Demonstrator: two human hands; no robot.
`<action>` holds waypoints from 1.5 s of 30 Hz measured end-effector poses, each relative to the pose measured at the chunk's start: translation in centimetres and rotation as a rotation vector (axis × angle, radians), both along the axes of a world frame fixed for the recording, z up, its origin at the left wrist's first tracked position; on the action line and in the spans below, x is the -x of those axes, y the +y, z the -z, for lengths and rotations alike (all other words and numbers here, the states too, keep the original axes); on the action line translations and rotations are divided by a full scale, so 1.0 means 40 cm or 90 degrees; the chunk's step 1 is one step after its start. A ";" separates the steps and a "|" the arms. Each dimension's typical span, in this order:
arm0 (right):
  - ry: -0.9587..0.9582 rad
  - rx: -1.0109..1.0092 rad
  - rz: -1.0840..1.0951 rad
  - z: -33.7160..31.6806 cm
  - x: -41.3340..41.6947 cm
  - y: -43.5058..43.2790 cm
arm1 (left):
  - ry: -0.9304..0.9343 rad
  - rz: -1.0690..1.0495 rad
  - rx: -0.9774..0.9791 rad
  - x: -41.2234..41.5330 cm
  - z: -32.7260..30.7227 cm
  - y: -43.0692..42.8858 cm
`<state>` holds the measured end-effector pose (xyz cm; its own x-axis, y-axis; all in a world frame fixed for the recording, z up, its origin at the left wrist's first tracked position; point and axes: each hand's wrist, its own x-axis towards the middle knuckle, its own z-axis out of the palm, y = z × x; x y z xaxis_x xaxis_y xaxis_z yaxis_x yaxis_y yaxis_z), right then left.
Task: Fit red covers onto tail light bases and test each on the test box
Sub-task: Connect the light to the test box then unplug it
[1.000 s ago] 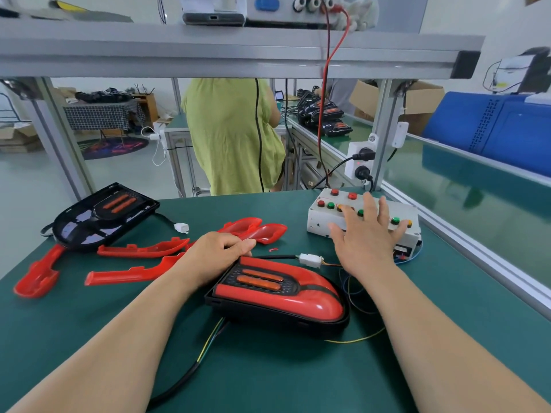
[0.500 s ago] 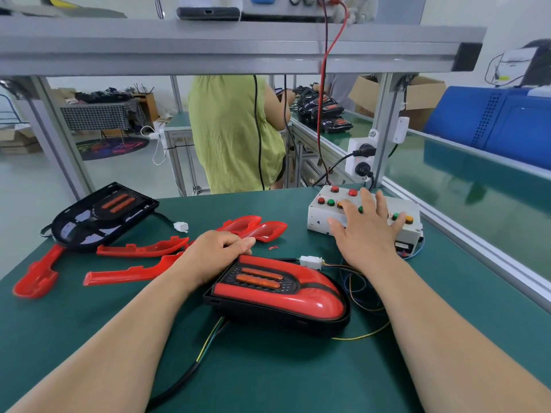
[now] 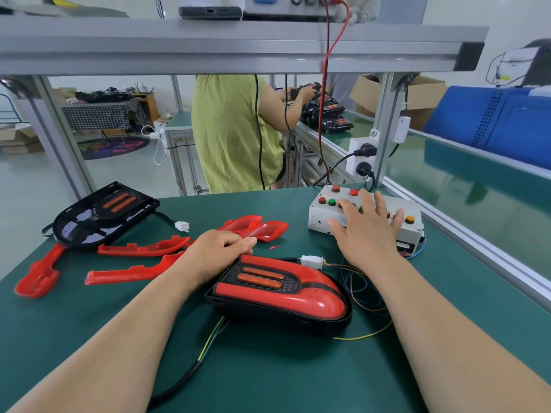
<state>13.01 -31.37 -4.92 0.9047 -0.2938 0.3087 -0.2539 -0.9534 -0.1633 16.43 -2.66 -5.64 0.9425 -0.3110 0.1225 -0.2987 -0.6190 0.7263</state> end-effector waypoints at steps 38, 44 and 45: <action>0.011 0.017 -0.004 0.007 0.005 -0.008 | -0.015 -0.002 -0.019 -0.005 0.007 0.002; 0.002 0.020 -0.001 0.003 0.005 -0.007 | -0.014 -0.005 -0.032 -0.004 0.002 -0.001; 0.004 0.021 0.000 0.003 0.004 -0.007 | -0.014 -0.005 -0.032 -0.003 0.002 -0.001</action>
<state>12.84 -31.66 -5.03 0.9064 -0.2842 0.3125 -0.2553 -0.9580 -0.1307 16.56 -2.68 -5.71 0.9420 -0.3101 0.1281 -0.3096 -0.6564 0.6879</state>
